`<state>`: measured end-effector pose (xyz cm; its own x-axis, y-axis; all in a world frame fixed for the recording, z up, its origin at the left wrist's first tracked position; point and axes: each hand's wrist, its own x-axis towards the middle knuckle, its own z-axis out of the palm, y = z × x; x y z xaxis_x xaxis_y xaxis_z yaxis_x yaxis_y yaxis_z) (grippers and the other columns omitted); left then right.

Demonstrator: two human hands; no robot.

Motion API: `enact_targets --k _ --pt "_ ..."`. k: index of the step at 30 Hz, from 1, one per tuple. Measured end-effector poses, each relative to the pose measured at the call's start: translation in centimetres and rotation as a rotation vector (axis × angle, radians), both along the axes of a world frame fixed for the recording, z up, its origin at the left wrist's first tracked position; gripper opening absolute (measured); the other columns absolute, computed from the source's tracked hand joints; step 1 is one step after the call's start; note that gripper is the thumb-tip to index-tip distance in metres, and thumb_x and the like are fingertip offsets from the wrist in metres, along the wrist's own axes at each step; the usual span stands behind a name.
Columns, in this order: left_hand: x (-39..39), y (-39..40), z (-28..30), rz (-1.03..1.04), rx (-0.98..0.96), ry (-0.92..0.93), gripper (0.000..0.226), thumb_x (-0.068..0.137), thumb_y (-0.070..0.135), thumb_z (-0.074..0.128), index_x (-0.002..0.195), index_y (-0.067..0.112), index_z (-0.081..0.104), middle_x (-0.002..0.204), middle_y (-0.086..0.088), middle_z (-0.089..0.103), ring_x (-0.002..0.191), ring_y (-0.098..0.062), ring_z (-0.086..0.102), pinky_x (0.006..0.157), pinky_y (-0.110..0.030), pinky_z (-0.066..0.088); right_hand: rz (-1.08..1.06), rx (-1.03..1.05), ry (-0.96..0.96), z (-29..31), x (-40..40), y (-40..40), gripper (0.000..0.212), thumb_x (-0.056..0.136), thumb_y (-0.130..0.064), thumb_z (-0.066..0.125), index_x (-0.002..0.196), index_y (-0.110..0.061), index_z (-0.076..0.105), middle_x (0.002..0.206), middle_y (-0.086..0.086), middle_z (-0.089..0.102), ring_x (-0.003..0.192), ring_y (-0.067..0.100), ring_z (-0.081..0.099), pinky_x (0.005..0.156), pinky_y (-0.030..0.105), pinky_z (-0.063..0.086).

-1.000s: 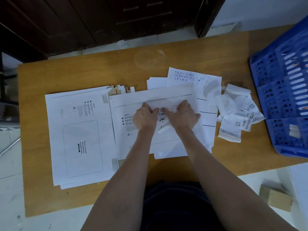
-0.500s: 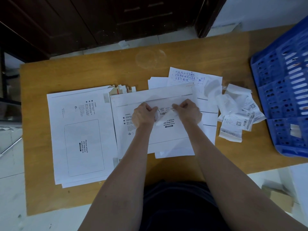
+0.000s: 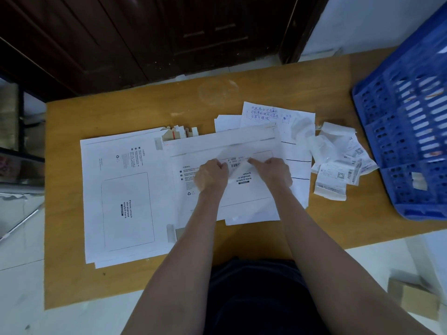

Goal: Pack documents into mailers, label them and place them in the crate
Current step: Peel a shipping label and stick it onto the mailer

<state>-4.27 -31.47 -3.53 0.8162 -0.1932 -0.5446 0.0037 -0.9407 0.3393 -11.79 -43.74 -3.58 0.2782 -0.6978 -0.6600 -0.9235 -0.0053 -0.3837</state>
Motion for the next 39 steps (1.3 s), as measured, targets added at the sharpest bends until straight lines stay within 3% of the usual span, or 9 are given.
enact_targets --k 4,8,14,18,22,27,33,36,39 --pt "-1.2 0.9 0.3 -0.027 -0.092 0.093 0.031 0.092 0.045 0.049 0.079 0.022 0.063 0.073 0.003 0.058 0.076 -0.019 0.059 0.057 -0.023 0.035 -0.089 0.131 -0.072 0.4 -0.8 -0.2 0.037 0.077 -0.051 0.065 0.072 -0.015 0.061 0.064 -0.003 0.066 0.085 0.019 0.067 0.07 0.028 0.045" --pt "-2.3 1.4 0.2 -0.026 -0.186 0.124 0.025 0.083 0.049 0.061 0.085 0.026 0.07 0.092 0.003 0.064 0.082 -0.019 0.062 0.065 -0.025 0.043 -0.116 0.166 -0.13 0.5 -1.4 0.4 0.035 0.074 -0.048 0.066 0.064 -0.015 0.06 0.067 -0.002 0.068 0.085 0.021 0.069 0.082 0.032 0.052" --pt "-3.4 1.7 0.2 -0.081 -0.196 0.118 0.004 0.075 0.037 0.07 0.077 0.033 0.07 0.101 0.004 0.066 0.086 -0.016 0.063 0.073 -0.029 0.052 -0.009 0.101 -0.068 1.4 -2.2 1.5 0.038 0.074 -0.049 0.069 0.071 -0.013 0.054 0.067 -0.001 0.054 0.065 0.019 0.053 0.059 0.025 0.037" --pt "-4.1 1.7 0.6 -0.075 -0.194 0.112 0.01 0.072 0.028 0.074 0.081 0.029 0.068 0.096 0.009 0.063 0.084 -0.013 0.06 0.066 -0.024 0.044 0.05 0.073 -0.019 1.6 -2.8 1.9 0.035 0.072 -0.039 0.071 0.065 -0.015 0.048 0.06 -0.001 0.048 0.058 0.019 0.049 0.051 0.024 0.031" --pt "-4.8 1.7 0.9 -0.041 -0.25 0.138 0.02 0.071 0.02 0.073 0.087 0.026 0.062 0.082 0.014 0.064 0.078 -0.009 0.06 0.057 -0.021 0.039 0.011 0.078 -0.021 1.3 -3.8 1.9 0.039 0.071 -0.044 0.074 0.09 -0.012 0.063 0.084 0.003 0.068 0.08 0.022 0.064 0.063 0.027 0.041" --pt "-5.4 1.7 0.5 -0.125 -0.232 0.164 0.033 0.074 0.018 0.073 0.103 0.029 0.062 0.093 0.014 0.064 0.082 -0.008 0.059 0.06 -0.022 0.041 -0.037 0.094 -0.054 0.8 -5.0 2.1 0.036 0.073 -0.042 0.077 0.09 -0.016 0.059 0.092 0.003 0.07 0.09 0.022 0.066 0.071 0.029 0.045" --pt "-5.6 1.5 -1.0 -0.239 -0.259 0.153 0.047 0.069 0.018 0.082 0.112 0.023 0.065 0.11 0.002 0.052 0.104 -0.014 0.055 0.083 -0.03 0.049 -0.127 0.156 -0.138 -0.4 -5.9 2.4 0.032 0.075 -0.023 0.074 0.103 -0.009 0.065 0.097 0.007 0.071 0.09 0.02 0.065 0.072 0.027 0.047" --pt "-5.9 1.6 -1.5 -0.232 -0.306 0.159 0.033 0.074 0.027 0.078 0.105 0.024 0.067 0.11 0.0 0.052 0.103 -0.015 0.054 0.085 -0.03 0.048 -0.148 0.175 -0.189 -0.4 -6.4 2.5 0.028 0.075 -0.013 0.069 0.102 -0.007 0.066 0.099 0.01 0.07 0.092 0.022 0.063 0.07 0.026 0.046" --pt "-6.1 2.0 -1.5 -0.128 -0.332 0.079 0.016 0.09 0.031 0.057 0.097 0.021 0.068 0.108 -0.006 0.06 0.091 -0.017 0.058 0.065 -0.023 0.043 -0.135 0.168 -0.238 -0.4 -6.7 2.7 0.017 0.075 -0.008 0.067 0.09 -0.014 0.06 0.098 0.007 0.069 0.094 0.023 0.064 0.064 0.024 0.046"
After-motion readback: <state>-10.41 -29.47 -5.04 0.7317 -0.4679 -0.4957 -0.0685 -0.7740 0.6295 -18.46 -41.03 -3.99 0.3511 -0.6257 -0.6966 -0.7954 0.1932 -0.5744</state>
